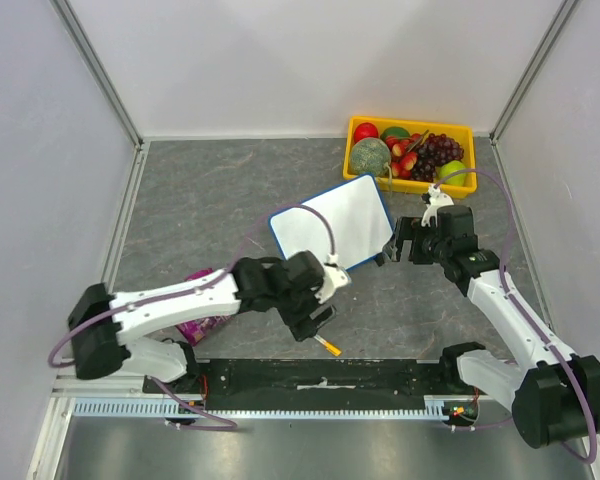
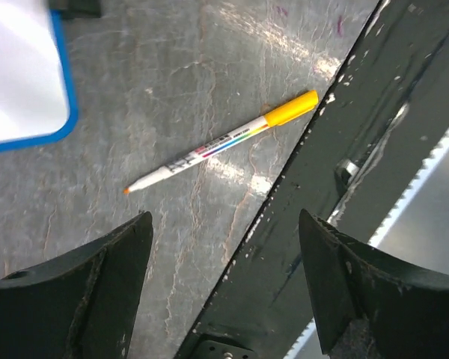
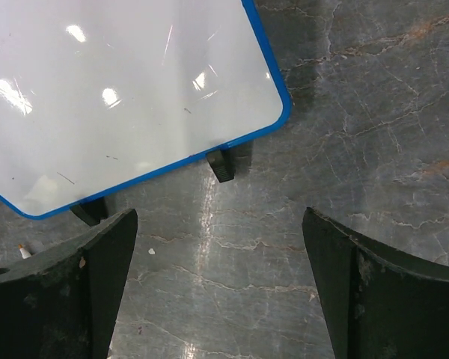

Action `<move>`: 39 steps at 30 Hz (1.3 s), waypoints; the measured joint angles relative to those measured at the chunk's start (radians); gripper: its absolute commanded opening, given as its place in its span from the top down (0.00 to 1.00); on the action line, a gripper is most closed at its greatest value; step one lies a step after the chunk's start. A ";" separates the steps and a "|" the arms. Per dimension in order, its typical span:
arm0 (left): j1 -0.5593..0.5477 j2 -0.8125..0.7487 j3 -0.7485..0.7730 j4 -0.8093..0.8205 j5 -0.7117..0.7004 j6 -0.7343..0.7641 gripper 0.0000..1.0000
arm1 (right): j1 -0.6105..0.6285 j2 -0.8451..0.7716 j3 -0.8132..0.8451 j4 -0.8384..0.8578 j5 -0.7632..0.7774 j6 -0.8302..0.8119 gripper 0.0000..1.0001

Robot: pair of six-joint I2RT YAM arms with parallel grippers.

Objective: Write a sentence on the whiteboard
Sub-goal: Pick up the whiteboard marker from the corner of the board.

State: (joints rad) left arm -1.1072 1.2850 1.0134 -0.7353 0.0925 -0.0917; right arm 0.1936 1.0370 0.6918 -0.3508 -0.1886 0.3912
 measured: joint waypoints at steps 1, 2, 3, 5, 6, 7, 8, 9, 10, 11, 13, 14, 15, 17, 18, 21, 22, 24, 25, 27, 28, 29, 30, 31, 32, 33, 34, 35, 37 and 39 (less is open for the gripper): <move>-0.028 0.050 0.011 0.004 -0.015 0.016 0.18 | 0.000 0.000 -0.003 -0.003 -0.001 -0.001 0.02; -0.053 0.104 0.021 0.010 -0.035 0.034 0.19 | 0.000 0.000 -0.005 -0.004 -0.002 -0.002 0.02; -0.071 0.142 0.026 0.018 -0.050 0.046 0.21 | 0.000 0.000 -0.006 -0.004 -0.002 -0.002 0.02; -0.103 0.217 0.027 0.037 -0.077 0.072 0.25 | 0.000 0.000 -0.010 -0.005 -0.002 -0.003 0.02; -0.117 0.250 0.027 0.043 -0.092 0.085 0.27 | 0.000 0.000 -0.012 -0.005 -0.002 -0.003 0.02; -0.130 0.280 0.027 0.052 -0.103 0.097 0.31 | 0.000 0.000 -0.015 -0.005 -0.002 -0.003 0.02; -0.141 0.304 0.027 0.064 -0.117 0.108 0.35 | 0.000 0.000 -0.017 -0.006 -0.002 -0.003 0.02; -0.150 0.326 0.027 0.076 -0.128 0.118 0.38 | 0.000 0.000 -0.018 -0.006 -0.002 -0.003 0.02; -0.158 0.341 0.027 0.088 -0.138 0.125 0.39 | 0.000 -0.002 -0.021 -0.005 -0.002 -0.004 0.02; -0.166 0.358 0.027 0.103 -0.150 0.135 0.41 | 0.000 -0.002 -0.024 -0.006 -0.002 -0.005 0.02; -0.175 0.380 0.024 0.134 -0.164 0.147 0.44 | 0.000 -0.005 -0.032 -0.006 -0.002 -0.006 0.02; -0.178 0.387 0.019 0.151 -0.168 0.151 0.45 | 0.000 -0.006 -0.035 -0.006 -0.002 -0.007 0.02; -0.178 0.393 0.012 0.167 -0.170 0.154 0.47 | 0.000 -0.007 -0.038 -0.007 -0.002 -0.007 0.02; -0.178 0.404 -0.005 0.188 -0.172 0.156 0.51 | 0.000 -0.008 -0.042 -0.008 -0.002 -0.007 0.02; -0.178 0.410 -0.014 0.195 -0.171 0.156 0.53 | 0.000 -0.008 -0.043 -0.008 -0.002 -0.007 0.02; -0.182 0.410 -0.021 0.213 -0.170 0.155 0.64 | 0.000 -0.008 -0.043 -0.009 0.000 -0.008 0.02; -0.185 0.410 -0.023 0.218 -0.171 0.154 0.70 | 0.000 -0.008 -0.043 -0.009 0.000 -0.008 0.02; -0.193 0.410 -0.026 0.223 -0.172 0.153 0.85 | 0.000 -0.009 -0.043 -0.010 0.001 -0.008 0.02; -0.196 0.410 -0.027 0.226 -0.171 0.151 0.94 | 0.000 -0.008 -0.043 -0.010 0.002 -0.008 0.02; -0.203 0.410 -0.029 0.231 -0.172 0.150 0.98 | 0.000 -0.009 -0.043 -0.010 0.002 -0.008 0.02; -0.204 0.410 -0.029 0.231 -0.174 0.148 0.98 | 0.000 -0.009 -0.043 -0.010 0.002 -0.008 0.02; -0.204 0.410 -0.029 0.232 -0.172 0.148 0.98 | 0.000 -0.009 -0.043 -0.010 0.002 -0.008 0.02; -0.204 0.409 -0.029 0.232 -0.172 0.148 0.98 | 0.000 -0.009 -0.043 -0.010 0.002 -0.008 0.02; -0.204 0.407 -0.029 0.232 -0.173 0.146 0.98 | 0.000 -0.010 -0.043 -0.010 0.002 -0.008 0.02; -0.204 0.404 -0.029 0.232 -0.173 0.143 0.98 | 0.000 -0.012 -0.043 -0.010 0.002 -0.009 0.02; -0.203 0.401 -0.032 0.235 -0.174 0.140 0.98 | 0.000 -0.015 -0.043 -0.011 0.001 -0.009 0.02; -0.201 0.395 -0.035 0.238 -0.179 0.133 0.98 | 0.000 -0.018 -0.043 -0.011 0.000 -0.009 0.02; -0.199 0.384 -0.040 0.238 -0.187 0.125 0.98 | 0.000 -0.023 -0.043 -0.013 -0.003 -0.009 0.02; -0.183 0.342 -0.047 0.235 -0.195 0.108 0.98 | 0.000 -0.034 -0.042 -0.018 -0.014 -0.010 0.02; -0.159 0.278 -0.048 0.237 -0.194 0.089 0.98 | 0.000 -0.044 -0.037 -0.024 -0.029 -0.010 0.02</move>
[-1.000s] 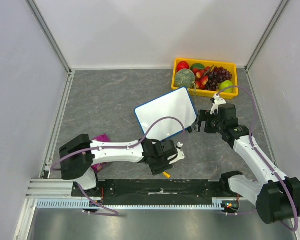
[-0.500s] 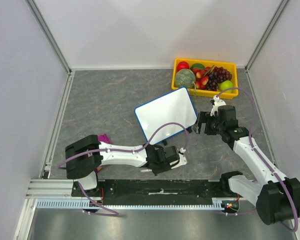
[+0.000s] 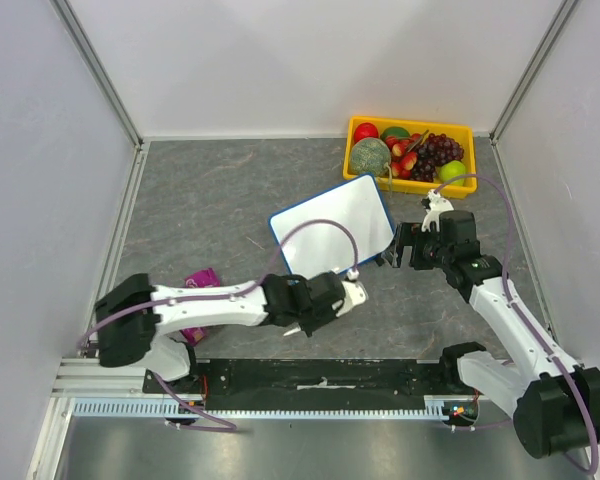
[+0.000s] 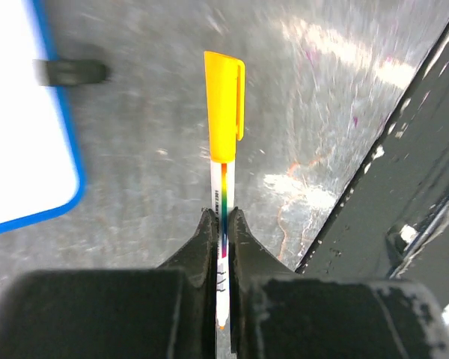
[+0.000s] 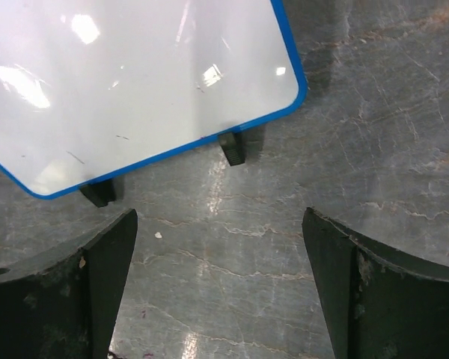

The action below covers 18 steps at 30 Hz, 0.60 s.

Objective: Write a sentence on the whiteboard
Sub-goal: Pick up the whiteboard marker from the corner of the board, then pass from the left arm to the right

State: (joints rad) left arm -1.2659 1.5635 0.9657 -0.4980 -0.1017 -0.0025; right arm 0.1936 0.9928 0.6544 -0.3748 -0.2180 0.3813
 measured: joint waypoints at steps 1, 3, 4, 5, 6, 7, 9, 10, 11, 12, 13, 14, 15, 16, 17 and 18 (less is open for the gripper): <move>0.018 -0.044 0.000 0.002 0.003 -0.011 0.98 | 0.001 -0.007 0.004 -0.002 -0.014 0.000 0.02; 0.065 -0.139 0.002 0.006 0.017 -0.034 0.98 | 0.007 -0.019 0.018 -0.006 -0.035 -0.001 0.02; 0.093 -0.185 0.004 0.008 0.031 -0.046 0.98 | 0.012 -0.024 0.031 -0.006 -0.048 -0.001 0.02; 0.120 -0.222 0.008 0.008 0.043 -0.058 0.98 | 0.017 -0.028 0.040 -0.005 -0.057 -0.001 0.02; 0.153 -0.261 0.014 0.010 0.063 -0.072 0.98 | 0.027 -0.031 0.055 -0.004 -0.072 0.000 0.02; 0.186 -0.293 0.020 0.011 0.086 -0.089 0.98 | 0.038 -0.034 0.069 0.000 -0.086 0.001 0.02; 0.262 -0.354 0.033 0.014 0.146 -0.124 0.98 | 0.073 -0.043 0.090 0.019 -0.118 0.010 0.02; 0.292 -0.376 0.040 0.015 0.168 -0.139 0.98 | 0.095 -0.049 0.099 0.032 -0.135 0.018 0.02; 0.336 -0.400 0.047 0.019 0.210 -0.159 0.98 | 0.122 -0.058 0.105 0.056 -0.154 0.031 0.02; 0.379 -0.423 0.055 0.024 0.249 -0.177 0.98 | 0.149 -0.065 0.109 0.078 -0.172 0.044 0.02; 0.420 -0.444 0.061 0.031 0.289 -0.197 0.98 | 0.178 -0.071 0.113 0.103 -0.189 0.061 0.02; 0.459 -0.462 0.068 0.036 0.327 -0.215 0.98 | 0.201 -0.076 0.116 0.131 -0.204 0.078 0.02; 0.493 -0.478 0.075 0.043 0.362 -0.231 0.98 | 0.237 -0.080 0.120 0.174 -0.224 0.105 0.02; 0.517 -0.491 0.082 0.048 0.396 -0.245 0.98 | 0.257 -0.080 0.122 0.208 -0.238 0.125 0.02; 0.533 -0.500 0.089 0.052 0.426 -0.257 0.98 | 0.280 -0.080 0.122 0.252 -0.255 0.150 0.02; 0.539 -0.507 0.094 0.056 0.450 -0.267 0.98 | 0.301 -0.078 0.123 0.303 -0.270 0.179 0.02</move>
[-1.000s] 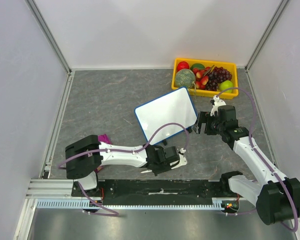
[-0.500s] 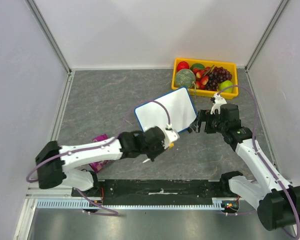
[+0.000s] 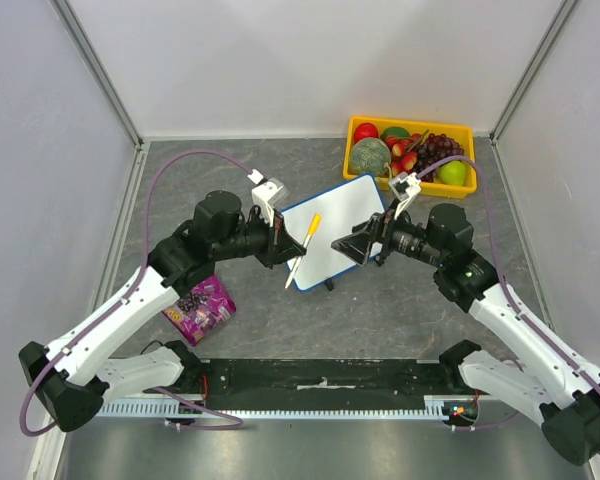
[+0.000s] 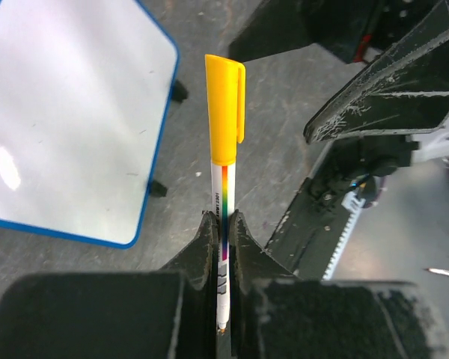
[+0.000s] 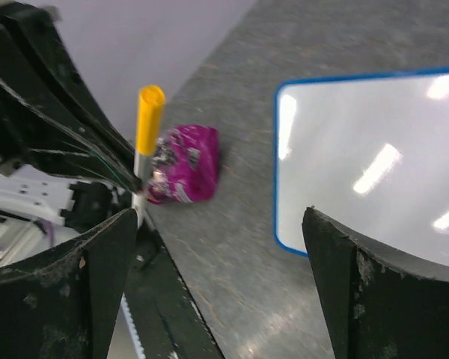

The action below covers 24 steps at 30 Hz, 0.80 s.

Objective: Write a sentence on the whiteboard
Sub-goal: Pass from the left arm to the right

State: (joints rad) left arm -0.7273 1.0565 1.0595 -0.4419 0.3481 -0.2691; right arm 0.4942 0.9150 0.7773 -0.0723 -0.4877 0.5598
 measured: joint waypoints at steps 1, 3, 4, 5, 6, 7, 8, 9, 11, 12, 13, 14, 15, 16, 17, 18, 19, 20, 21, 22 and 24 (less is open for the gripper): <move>0.004 -0.005 0.006 0.004 0.026 -0.010 0.98 | 0.015 0.004 0.000 0.046 -0.013 0.026 0.03; 0.006 -0.013 0.015 0.012 0.070 -0.027 0.98 | 0.044 0.020 0.006 0.133 -0.033 0.074 0.11; 0.006 -0.017 0.016 0.016 0.086 -0.034 0.98 | 0.058 0.034 0.012 0.176 -0.043 0.097 0.17; 0.008 -0.020 0.017 0.021 0.105 -0.040 0.98 | 0.071 0.053 0.019 0.223 -0.056 0.123 0.21; 0.008 -0.022 0.017 0.023 0.112 -0.044 0.98 | 0.080 0.071 0.026 0.255 -0.067 0.137 0.25; 0.009 -0.023 0.017 0.024 0.122 -0.048 0.98 | 0.086 0.085 0.030 0.281 -0.075 0.152 0.26; 0.011 -0.023 0.017 0.026 0.129 -0.053 0.98 | 0.090 0.099 0.032 0.309 -0.085 0.169 0.28; 0.013 -0.024 0.017 0.026 0.135 -0.056 0.98 | 0.095 0.113 0.034 0.336 -0.093 0.186 0.32; 0.014 -0.024 0.017 0.025 0.146 -0.061 0.98 | 0.102 0.134 0.034 0.367 -0.103 0.205 0.41; 0.014 -0.024 0.017 0.025 0.152 -0.063 0.98 | 0.106 0.142 0.034 0.378 -0.107 0.212 0.45; 0.014 -0.024 0.017 0.026 0.156 -0.064 0.98 | 0.112 0.149 0.034 0.387 -0.111 0.219 0.52; 0.014 -0.024 0.017 0.026 0.159 -0.065 0.98 | 0.119 0.157 0.036 0.394 -0.116 0.227 0.58; 0.014 -0.024 0.017 0.026 0.161 -0.066 0.98 | 0.122 0.161 0.039 0.396 -0.117 0.227 0.70; 0.014 -0.024 0.017 0.026 0.161 -0.067 0.98 | 0.129 0.167 0.043 0.400 -0.121 0.232 0.79; 0.014 -0.024 0.017 0.026 0.161 -0.068 0.98 | 0.134 0.172 0.047 0.403 -0.123 0.230 0.88; 0.014 -0.024 0.017 0.026 0.163 -0.069 0.98 | 0.140 0.175 0.049 0.404 -0.124 0.230 0.98; 0.014 -0.024 0.017 0.026 0.164 -0.069 0.98 | 0.144 0.179 0.051 0.409 -0.127 0.237 1.00; 0.014 -0.024 0.017 0.025 0.167 -0.070 0.98 | 0.145 0.180 0.052 0.409 -0.127 0.234 1.00; 0.015 -0.024 0.017 0.025 0.170 -0.071 0.95 | 0.146 0.182 0.053 0.408 -0.126 0.237 1.00; 0.016 -0.024 0.017 0.025 0.171 -0.071 0.80 | 0.146 0.182 0.054 0.408 -0.126 0.237 1.00; 0.019 -0.025 0.017 0.025 0.171 -0.072 0.54 | 0.148 0.182 0.054 0.408 -0.121 0.237 1.00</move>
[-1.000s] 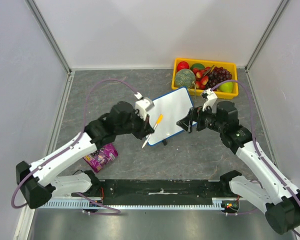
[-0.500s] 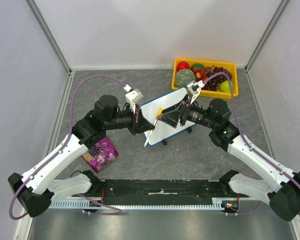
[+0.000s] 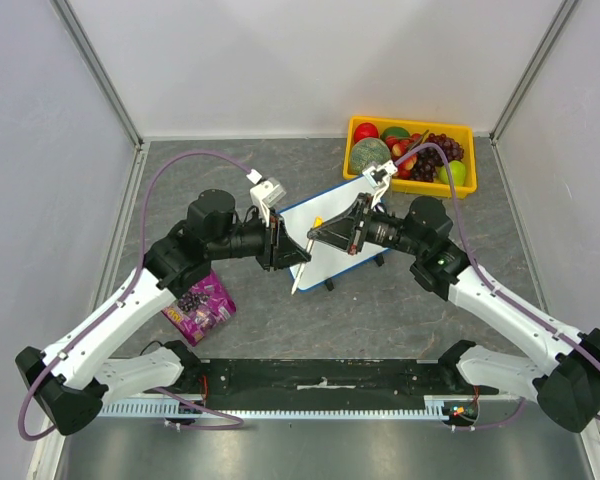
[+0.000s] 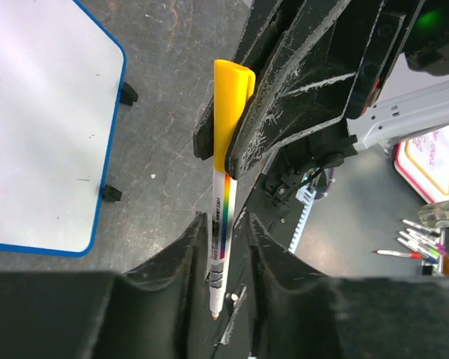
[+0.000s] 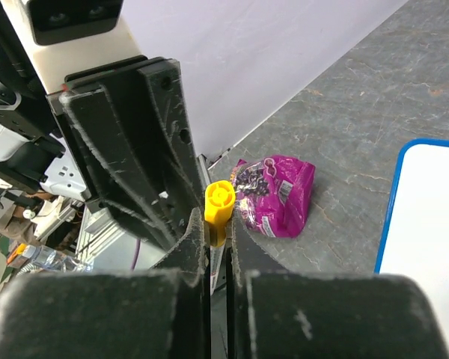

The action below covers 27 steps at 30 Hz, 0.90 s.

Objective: Write a sentence on the whiteboard
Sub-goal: Pass from the left arm to the right, then pass from the right arm to the left

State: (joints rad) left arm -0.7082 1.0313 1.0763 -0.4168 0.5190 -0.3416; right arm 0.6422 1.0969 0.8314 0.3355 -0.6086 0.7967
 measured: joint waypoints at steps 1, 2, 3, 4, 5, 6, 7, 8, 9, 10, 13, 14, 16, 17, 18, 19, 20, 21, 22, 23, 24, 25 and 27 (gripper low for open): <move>0.000 -0.002 -0.002 0.000 -0.002 -0.005 0.49 | 0.002 0.000 0.000 0.000 0.003 -0.001 1.00; 0.000 -0.003 -0.003 0.001 -0.003 -0.011 0.46 | 0.003 -0.001 0.001 -0.004 0.007 -0.003 1.00; 0.001 -0.006 -0.005 0.000 -0.004 -0.013 0.43 | 0.004 -0.003 0.001 -0.011 0.014 -0.005 1.00; 0.001 -0.011 -0.012 0.003 -0.004 -0.017 0.40 | 0.006 -0.007 0.001 -0.020 0.023 -0.007 1.00; 0.001 -0.019 -0.023 0.005 -0.005 -0.019 0.36 | 0.007 -0.013 0.001 -0.029 0.033 -0.009 1.00; 0.001 -0.027 -0.033 0.008 -0.004 -0.021 0.31 | 0.007 -0.018 0.001 -0.035 0.042 -0.011 1.00; 0.001 -0.037 -0.050 0.011 -0.003 -0.024 0.30 | 0.008 -0.027 0.001 -0.044 0.058 -0.012 1.00; 0.001 -0.046 -0.068 0.016 -0.002 -0.029 0.29 | 0.008 -0.036 0.001 -0.051 0.072 -0.012 1.00; 0.001 -0.053 -0.089 0.026 -0.001 -0.035 0.28 | 0.008 -0.047 0.001 -0.061 0.088 -0.012 1.00; 0.001 -0.058 -0.110 0.034 0.000 -0.040 0.28 | 0.008 -0.055 0.001 -0.067 0.101 -0.012 1.00; 0.001 -0.060 -0.167 0.057 0.008 -0.059 0.30 | 0.008 -0.076 0.001 -0.076 0.145 -0.011 1.00; 0.001 -0.060 -0.190 0.069 0.010 -0.067 0.35 | 0.008 -0.081 0.001 -0.079 0.156 -0.011 1.00; 0.001 -0.060 -0.234 0.094 0.014 -0.087 0.49 | 0.008 -0.089 0.001 -0.083 0.177 -0.011 1.00; 0.001 -0.060 -0.251 0.103 0.014 -0.095 0.55 | 0.008 -0.090 0.001 -0.083 0.184 -0.010 1.00; 0.001 -0.060 -0.266 0.113 0.015 -0.105 0.56 | 0.008 -0.092 0.001 -0.083 0.189 -0.011 1.00; 0.001 -0.060 -0.276 0.124 0.015 -0.111 0.57 | 0.008 -0.093 0.001 -0.085 0.194 -0.011 1.00; 0.001 -0.061 -0.281 0.135 0.016 -0.116 0.57 | 0.008 -0.093 0.001 -0.090 0.200 -0.011 1.00; 0.001 -0.063 -0.282 0.144 0.016 -0.120 0.57 | 0.008 -0.093 0.001 -0.092 0.203 -0.011 1.00; 0.001 -0.069 -0.283 0.158 0.015 -0.126 0.57 | 0.008 -0.093 0.001 -0.094 0.207 -0.011 1.00; 0.001 -0.076 -0.284 0.171 0.015 -0.129 0.55 | 0.008 -0.094 0.001 -0.097 0.208 -0.011 1.00; 0.001 -0.086 -0.284 0.187 0.015 -0.133 0.52 | 0.008 -0.095 0.001 -0.101 0.208 -0.011 1.00; 0.001 -0.096 -0.284 0.202 0.016 -0.136 0.50 | 0.008 -0.095 0.001 -0.105 0.208 -0.011 1.00; 0.001 -0.111 -0.284 0.227 0.016 -0.139 0.49 | 0.008 -0.095 0.001 -0.113 0.209 -0.011 1.00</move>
State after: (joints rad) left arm -0.7071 0.9203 0.7925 -0.1898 0.5350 -0.4808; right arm 0.6506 1.0023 0.8326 0.2226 -0.3992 0.7856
